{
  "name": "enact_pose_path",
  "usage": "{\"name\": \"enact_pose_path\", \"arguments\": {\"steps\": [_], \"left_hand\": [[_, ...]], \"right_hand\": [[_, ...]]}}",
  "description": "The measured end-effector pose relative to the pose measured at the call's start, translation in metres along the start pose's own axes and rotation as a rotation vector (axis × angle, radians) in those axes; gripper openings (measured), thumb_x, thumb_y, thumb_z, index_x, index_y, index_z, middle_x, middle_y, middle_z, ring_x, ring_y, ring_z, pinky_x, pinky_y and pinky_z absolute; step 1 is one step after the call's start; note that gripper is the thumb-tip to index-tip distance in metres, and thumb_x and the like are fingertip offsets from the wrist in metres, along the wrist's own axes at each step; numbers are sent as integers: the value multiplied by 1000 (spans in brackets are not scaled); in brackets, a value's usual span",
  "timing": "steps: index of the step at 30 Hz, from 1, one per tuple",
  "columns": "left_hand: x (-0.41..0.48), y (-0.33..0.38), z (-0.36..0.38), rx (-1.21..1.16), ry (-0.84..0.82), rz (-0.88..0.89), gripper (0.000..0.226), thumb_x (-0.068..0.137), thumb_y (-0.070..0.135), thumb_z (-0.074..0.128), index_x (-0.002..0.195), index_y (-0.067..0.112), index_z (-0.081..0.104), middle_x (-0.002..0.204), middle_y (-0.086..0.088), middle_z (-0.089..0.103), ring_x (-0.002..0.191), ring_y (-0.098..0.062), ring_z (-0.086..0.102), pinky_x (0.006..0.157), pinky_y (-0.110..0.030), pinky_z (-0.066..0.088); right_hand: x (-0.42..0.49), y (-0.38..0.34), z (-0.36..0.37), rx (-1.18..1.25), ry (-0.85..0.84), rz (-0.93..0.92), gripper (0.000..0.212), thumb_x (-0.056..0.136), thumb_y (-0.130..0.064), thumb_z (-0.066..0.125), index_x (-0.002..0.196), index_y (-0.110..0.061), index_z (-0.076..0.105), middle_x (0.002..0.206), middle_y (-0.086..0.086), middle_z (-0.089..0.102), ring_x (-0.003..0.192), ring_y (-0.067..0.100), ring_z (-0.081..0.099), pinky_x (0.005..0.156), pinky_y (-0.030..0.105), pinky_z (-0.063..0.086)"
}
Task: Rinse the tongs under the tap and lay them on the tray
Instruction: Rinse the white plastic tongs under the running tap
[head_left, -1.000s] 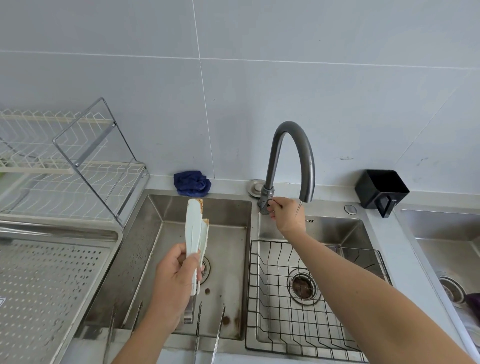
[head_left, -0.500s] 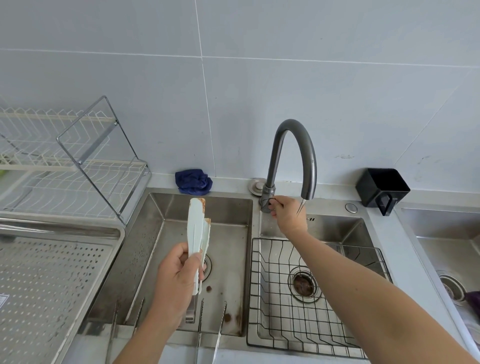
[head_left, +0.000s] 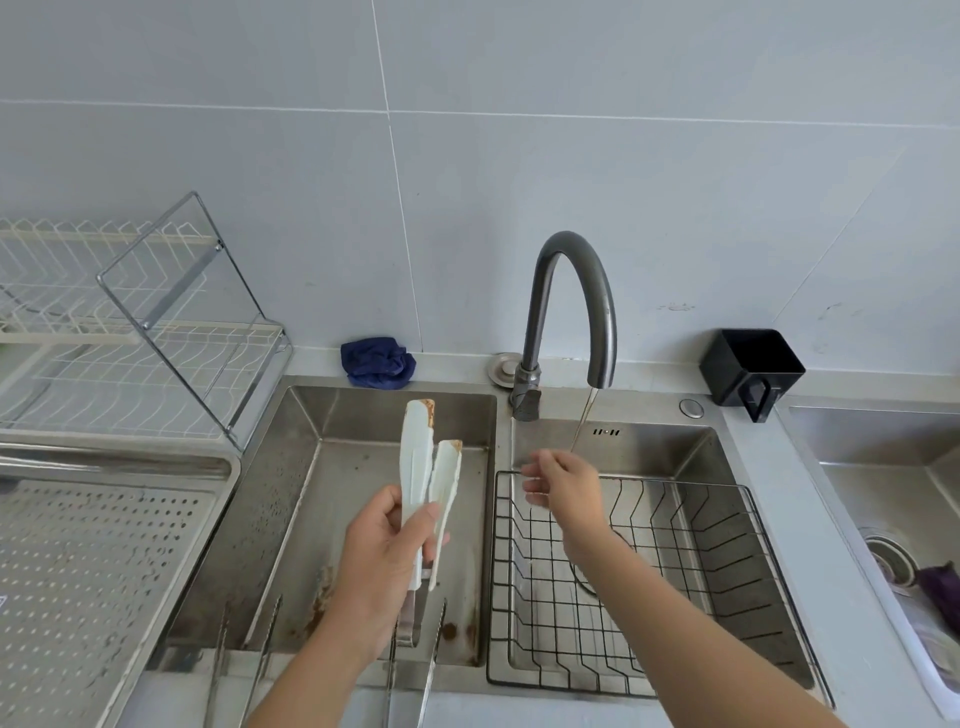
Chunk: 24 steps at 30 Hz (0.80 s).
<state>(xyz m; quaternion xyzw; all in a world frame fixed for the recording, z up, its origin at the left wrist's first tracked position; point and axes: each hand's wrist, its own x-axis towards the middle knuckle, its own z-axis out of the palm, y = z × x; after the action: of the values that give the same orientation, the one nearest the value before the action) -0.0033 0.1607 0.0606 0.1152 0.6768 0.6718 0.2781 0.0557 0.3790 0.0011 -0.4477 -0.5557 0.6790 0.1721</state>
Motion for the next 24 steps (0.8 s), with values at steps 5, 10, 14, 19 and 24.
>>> {"name": "enact_pose_path", "arguments": {"steps": [5,10,14,19,24], "left_hand": [[6,-8,26,141,-46,-58,3,73,25,62,74,24,63,65,4,67,86,-31,75,68,-38,55],[6,-23,44,186,-111,-70,15,97,22,60,90,33,68,67,18,64,64,0,61,58,-17,48],[11,-29,50,216,-182,-202,19,91,32,62,101,17,63,88,-4,64,79,-20,62,73,-46,56],[17,-38,68,206,-220,-300,18,100,19,54,114,21,65,108,-13,72,87,-25,76,60,-33,57],[18,-43,84,260,-197,-267,28,99,16,50,119,30,63,104,-12,73,86,-20,74,56,-24,50]], "right_hand": [[-22,-8,8,179,-275,111,36,109,-32,47,114,-5,70,99,16,76,84,27,71,77,39,61],[-29,0,1,96,-272,3,22,101,-8,57,120,-6,69,95,19,77,73,23,74,64,31,61],[-23,11,-18,65,-72,-11,25,95,-1,59,118,-7,69,86,12,79,72,21,77,62,29,61],[-13,13,-31,111,0,-36,24,96,-1,55,114,-9,69,91,16,78,80,28,78,64,32,62],[-2,7,-30,-4,53,-73,12,99,-15,59,100,-15,70,90,11,77,78,25,77,65,38,65]]}}
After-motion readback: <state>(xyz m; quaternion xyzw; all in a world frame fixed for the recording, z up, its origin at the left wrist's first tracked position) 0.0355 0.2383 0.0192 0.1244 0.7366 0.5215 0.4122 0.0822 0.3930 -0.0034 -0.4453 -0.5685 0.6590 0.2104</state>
